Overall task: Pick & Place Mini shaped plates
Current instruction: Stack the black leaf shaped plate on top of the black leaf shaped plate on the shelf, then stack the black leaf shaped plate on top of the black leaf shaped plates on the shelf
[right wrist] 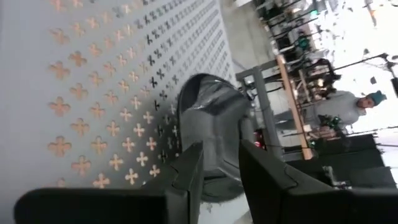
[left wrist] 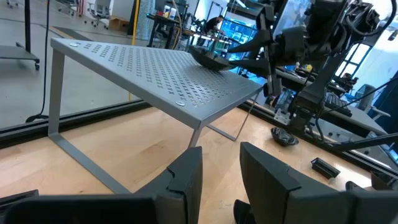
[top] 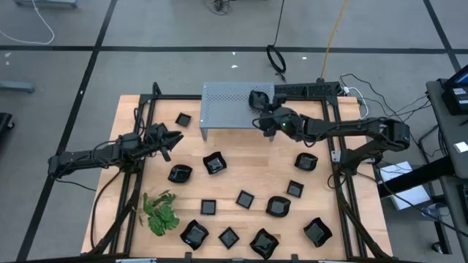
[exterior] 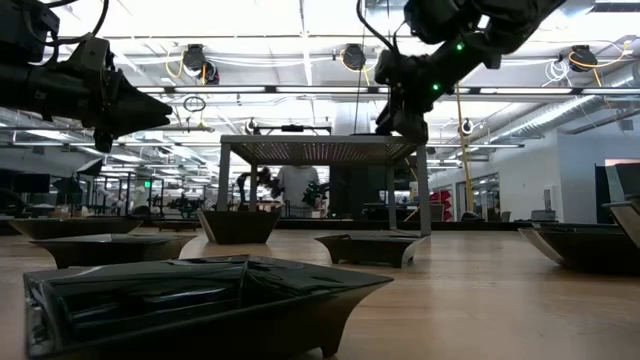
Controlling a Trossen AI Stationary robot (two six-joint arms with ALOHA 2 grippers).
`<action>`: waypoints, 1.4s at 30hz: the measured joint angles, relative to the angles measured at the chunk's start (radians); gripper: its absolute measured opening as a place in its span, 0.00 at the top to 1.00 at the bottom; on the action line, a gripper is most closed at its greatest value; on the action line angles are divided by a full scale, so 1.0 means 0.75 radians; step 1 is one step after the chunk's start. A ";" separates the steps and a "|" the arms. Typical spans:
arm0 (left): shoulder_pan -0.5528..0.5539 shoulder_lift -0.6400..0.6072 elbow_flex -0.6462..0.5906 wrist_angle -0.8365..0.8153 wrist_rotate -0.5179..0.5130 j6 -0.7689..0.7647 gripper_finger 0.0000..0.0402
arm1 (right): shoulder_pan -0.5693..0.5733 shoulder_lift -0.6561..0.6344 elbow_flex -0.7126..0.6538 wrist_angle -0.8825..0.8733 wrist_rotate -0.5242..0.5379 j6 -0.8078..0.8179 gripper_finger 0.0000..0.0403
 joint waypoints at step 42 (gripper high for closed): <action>0.000 0.000 0.000 0.000 0.000 0.000 0.72 | 0.696 -0.020 -0.019 -0.243 -0.316 1.364 0.78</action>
